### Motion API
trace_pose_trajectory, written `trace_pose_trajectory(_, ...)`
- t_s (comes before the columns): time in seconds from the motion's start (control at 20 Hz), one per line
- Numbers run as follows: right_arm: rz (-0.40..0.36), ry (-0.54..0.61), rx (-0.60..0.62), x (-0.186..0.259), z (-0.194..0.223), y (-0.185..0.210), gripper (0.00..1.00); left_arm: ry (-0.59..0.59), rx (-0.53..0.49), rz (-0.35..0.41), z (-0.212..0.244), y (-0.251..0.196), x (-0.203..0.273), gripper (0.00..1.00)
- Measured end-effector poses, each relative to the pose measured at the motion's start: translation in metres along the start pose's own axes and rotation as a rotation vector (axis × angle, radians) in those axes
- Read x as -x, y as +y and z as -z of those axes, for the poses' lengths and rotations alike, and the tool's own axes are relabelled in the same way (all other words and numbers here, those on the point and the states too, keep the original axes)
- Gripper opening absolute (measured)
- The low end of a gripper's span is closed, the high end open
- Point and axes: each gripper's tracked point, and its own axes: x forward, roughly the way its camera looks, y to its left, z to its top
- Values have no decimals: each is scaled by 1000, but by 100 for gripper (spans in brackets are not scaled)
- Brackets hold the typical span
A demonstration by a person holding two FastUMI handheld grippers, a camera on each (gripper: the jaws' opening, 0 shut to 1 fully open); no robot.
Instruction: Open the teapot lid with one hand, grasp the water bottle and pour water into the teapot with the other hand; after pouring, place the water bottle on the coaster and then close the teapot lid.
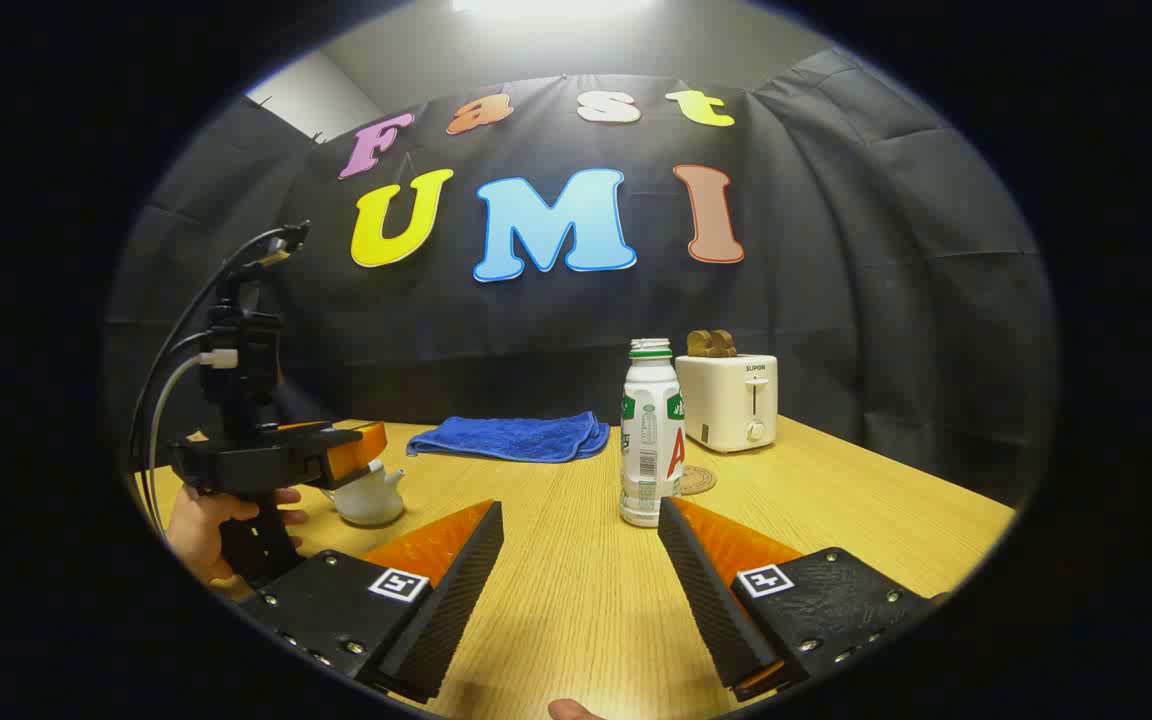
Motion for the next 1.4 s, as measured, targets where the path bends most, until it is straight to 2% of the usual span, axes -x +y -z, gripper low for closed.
trace_pose_trajectory(0.15, 3, -4, 0, 1, -1, -2, 96, 74, -3, 4, 24, 2, -11, 99)
trace_pose_trajectory(0.25, 9, -4, 0, -1, -2, -4, 97, 73, 14, -24, 22, 12, -10, 89)
trace_pose_trajectory(0.35, 9, -2, -5, -2, -1, -5, 96, 71, 21, -25, 20, 12, -10, 75)
trace_pose_trajectory(0.4, 10, -1, -6, -3, 0, -5, 96, 74, 10, -12, 23, 8, -11, 59)
trace_pose_trajectory(0.5, 9, -3, -5, -2, -1, -5, 96, 88, -36, 29, 25, -4, -14, 42)
trace_pose_trajectory(0.6, 2, -6, -5, -2, -1, -3, 96, 77, -69, 26, 22, 0, -13, 45)
trace_pose_trajectory(0.7, -1, -3, -11, -1, -1, -4, 96, 80, -36, 64, 22, 0, -20, 24)
trace_pose_trajectory(0.85, -6, 8, -25, -2, 1, -4, 96, 78, -23, 77, 22, 1, -20, 24)
trace_pose_trajectory(0.9, -6, 11, -27, -3, 1, -4, 96, 78, -31, 76, 22, 1, -20, 16)
trace_pose_trajectory(1.0, -1, 15, -22, -5, 2, -7, 96, 76, -27, 78, 21, 2, -19, 8)
trace_pose_trajectory(1.1, -2, 17, -20, -8, 1, -7, 96, 71, -12, 85, 19, 3, -18, 16)
trace_pose_trajectory(1.4, 3, 0, 13, -14, -6, -8, 96, 15, 19, 105, 0, 0, -10, 16)
